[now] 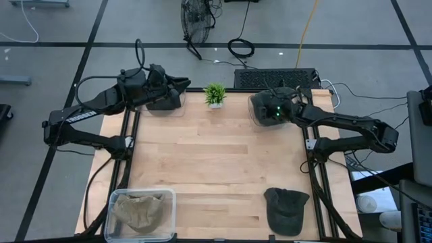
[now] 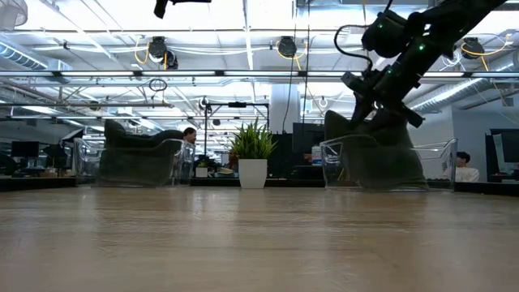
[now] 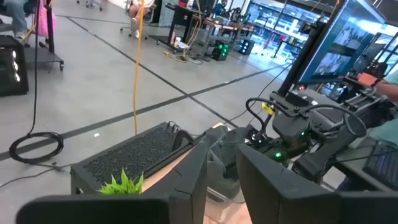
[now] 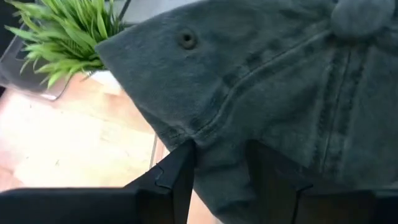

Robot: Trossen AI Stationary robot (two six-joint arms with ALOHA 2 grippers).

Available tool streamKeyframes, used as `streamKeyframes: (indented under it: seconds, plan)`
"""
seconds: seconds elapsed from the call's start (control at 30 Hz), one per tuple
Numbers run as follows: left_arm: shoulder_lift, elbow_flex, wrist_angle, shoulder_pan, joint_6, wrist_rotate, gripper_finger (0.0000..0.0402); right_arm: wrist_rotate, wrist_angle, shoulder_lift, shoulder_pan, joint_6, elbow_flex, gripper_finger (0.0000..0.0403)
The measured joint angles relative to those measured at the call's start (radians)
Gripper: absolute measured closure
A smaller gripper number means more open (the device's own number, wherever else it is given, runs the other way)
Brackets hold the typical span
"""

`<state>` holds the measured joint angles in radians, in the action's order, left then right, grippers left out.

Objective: Pick & Place hat
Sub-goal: Put the green cap into the right transparent bin

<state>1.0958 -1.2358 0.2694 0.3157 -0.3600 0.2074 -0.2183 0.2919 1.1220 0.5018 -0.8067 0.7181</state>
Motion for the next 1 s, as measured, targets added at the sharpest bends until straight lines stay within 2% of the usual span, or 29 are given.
streamKeyframes:
  seconds: [0.13,0.33,0.67,0.9,1.0]
  plan:
    - [0.000,0.000,0.036,0.000,0.021,-0.001,0.0309,0.014,0.069,-0.008,0.000,-0.005,0.000,0.0268]
    - [0.000,0.000,0.097,0.000,0.064,0.000,0.0309,0.064,0.221,-0.062,0.001,0.088,0.000,0.0268]
    - [0.000,0.000,0.062,0.013,0.086,0.003,0.0309,0.058,0.211,-0.253,0.037,0.094,0.008,0.0268]
    - [0.000,0.001,0.017,0.060,0.093,0.003,0.0309,0.056,0.273,-0.302,0.079,0.088,0.008,0.0268]
    - [0.000,0.001,0.017,0.083,0.094,0.003,0.0309,0.011,0.310,-0.309,0.095,0.089,0.008,0.0268]
